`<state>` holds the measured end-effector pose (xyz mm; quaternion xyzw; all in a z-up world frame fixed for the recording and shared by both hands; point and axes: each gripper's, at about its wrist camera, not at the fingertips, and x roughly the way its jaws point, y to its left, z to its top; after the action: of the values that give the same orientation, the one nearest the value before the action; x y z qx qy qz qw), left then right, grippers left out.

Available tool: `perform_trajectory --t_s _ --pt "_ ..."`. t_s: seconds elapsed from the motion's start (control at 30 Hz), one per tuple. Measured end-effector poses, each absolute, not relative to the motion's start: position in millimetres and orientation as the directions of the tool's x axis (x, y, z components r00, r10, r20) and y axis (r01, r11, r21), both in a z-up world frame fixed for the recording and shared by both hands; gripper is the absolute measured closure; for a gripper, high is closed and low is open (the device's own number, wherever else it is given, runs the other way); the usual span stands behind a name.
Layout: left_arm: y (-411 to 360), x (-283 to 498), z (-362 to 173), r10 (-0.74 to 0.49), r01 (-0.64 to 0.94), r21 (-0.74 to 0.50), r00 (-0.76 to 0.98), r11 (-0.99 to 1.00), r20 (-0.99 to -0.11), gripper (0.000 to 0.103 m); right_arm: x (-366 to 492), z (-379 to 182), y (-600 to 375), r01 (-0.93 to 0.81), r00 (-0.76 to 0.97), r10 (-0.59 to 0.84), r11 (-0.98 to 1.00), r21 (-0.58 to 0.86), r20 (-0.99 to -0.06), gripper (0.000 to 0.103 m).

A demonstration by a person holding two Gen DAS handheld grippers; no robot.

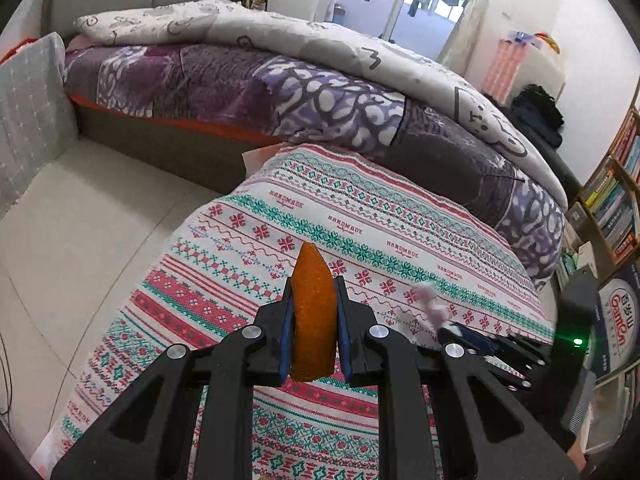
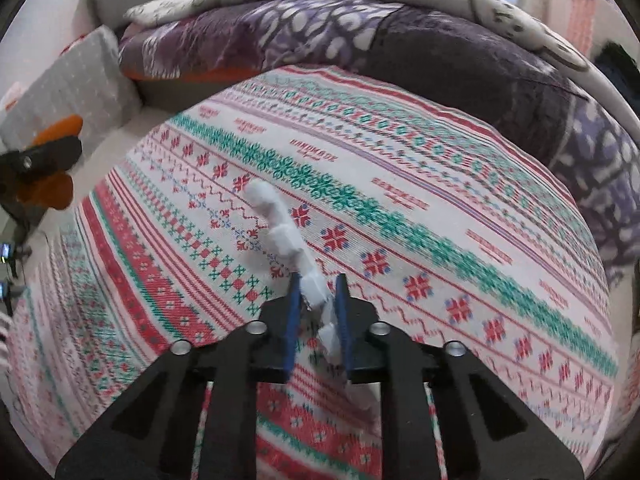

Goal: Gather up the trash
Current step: 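Grasp the white foam strip with right tool while left tool holds the orange piece, then carry the foam strip into the bin and open right tool while left tool carries orange piece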

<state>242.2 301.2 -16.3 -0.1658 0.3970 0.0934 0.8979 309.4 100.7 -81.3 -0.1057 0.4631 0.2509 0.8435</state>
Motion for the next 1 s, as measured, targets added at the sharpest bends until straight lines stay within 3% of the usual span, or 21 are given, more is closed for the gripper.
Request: perform_trajectory --t_s 0.3,0.6,1.0 --pt "267.4 209.3 25.9 0.105 -0.274 -0.124 0.692 0.954 -0.715 0.085 269.2 -20.8 58.7 -0.412 0.53 0.354 0.902 0.13 -0.771 0.093" --pt "230.8 155.2 40.0 0.121 -0.307 -0.134 0.684 0.942 -0.719 0.085 209.9 24.4 -0.7 -0.307 0.601 0.34 0.934 0.184 -0.723 0.093" --pt "163.0 99.0 43.9 0.063 -0.267 -0.174 0.694 0.948 -0.717 0.085 141.9 34.4 -90.3 -0.198 0.637 0.281 0.959 0.2 -0.718 0.093"
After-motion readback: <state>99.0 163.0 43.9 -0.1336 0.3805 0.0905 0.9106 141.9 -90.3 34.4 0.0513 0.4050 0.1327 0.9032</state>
